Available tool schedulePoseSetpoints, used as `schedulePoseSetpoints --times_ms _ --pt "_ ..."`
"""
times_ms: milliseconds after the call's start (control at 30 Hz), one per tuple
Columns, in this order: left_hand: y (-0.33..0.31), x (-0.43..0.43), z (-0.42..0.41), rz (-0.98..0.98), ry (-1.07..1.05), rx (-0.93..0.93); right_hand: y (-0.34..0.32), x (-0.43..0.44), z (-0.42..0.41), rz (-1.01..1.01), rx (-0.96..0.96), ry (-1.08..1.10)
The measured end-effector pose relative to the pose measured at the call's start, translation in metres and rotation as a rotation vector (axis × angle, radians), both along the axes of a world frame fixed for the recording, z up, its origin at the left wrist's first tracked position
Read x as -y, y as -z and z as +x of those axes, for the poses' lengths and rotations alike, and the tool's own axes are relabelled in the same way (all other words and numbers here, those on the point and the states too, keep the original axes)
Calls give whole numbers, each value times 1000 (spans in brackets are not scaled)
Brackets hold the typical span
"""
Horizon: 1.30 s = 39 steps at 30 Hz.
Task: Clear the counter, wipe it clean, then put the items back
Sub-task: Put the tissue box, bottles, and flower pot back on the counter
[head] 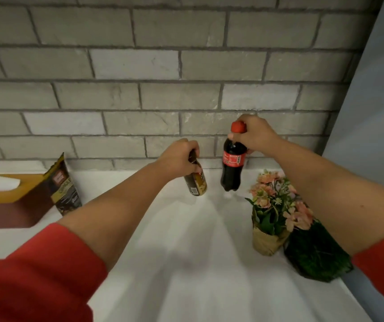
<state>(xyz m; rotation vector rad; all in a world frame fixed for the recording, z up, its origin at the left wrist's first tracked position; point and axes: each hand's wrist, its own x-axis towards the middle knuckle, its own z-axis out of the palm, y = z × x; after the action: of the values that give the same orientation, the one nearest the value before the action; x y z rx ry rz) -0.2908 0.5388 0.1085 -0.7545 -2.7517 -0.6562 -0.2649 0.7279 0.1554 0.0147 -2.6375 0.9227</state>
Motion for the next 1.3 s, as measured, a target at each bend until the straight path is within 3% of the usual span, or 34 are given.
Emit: schedulePoseSetpoints --times_ms 533,967,1300 --pt "-10 163 40 -38 -99 58 31 179 10 -49 176 -138" --pt "-1 276 40 -36 -154 137 78 298 -42 -104 66 -113" --pt "14 314 33 10 -148 194 89 342 -72 -61 67 -66"
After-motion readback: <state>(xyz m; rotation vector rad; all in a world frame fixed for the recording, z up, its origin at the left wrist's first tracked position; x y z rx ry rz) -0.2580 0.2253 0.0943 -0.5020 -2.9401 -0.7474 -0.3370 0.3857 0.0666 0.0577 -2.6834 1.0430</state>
